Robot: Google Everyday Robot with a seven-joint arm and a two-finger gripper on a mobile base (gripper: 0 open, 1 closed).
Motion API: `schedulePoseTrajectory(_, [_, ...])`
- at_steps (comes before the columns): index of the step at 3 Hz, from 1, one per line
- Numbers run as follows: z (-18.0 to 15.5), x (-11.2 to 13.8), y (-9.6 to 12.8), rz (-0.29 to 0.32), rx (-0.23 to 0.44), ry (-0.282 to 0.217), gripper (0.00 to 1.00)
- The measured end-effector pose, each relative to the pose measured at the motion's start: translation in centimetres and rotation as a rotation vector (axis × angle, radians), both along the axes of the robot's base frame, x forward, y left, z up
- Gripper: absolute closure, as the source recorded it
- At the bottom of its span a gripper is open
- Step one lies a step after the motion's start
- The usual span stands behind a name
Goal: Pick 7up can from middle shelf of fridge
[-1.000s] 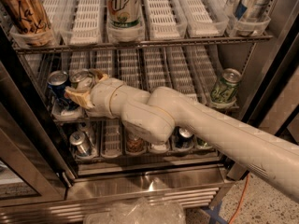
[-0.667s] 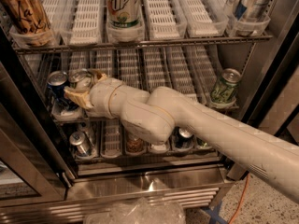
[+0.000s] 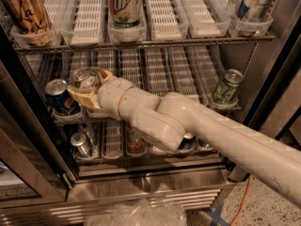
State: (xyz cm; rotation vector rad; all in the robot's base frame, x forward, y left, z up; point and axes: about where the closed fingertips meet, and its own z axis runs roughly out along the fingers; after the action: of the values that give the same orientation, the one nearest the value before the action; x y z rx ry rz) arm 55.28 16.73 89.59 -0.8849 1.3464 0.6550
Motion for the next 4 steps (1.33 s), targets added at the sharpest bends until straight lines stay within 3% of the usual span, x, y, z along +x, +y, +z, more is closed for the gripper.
schedulePoseTrajectory(2, [0.4, -0.6, -0.6, 0.006, 0.042, -0.004, 1.0])
schedulePoseTrajectory(3, [0.9, -2.2, -2.3, 0.0, 0.092, 0.003, 1.0])
schedulePoseTrajectory(4, [0.9, -2.2, -2.8, -0.009, 0.093, 0.002, 1.0])
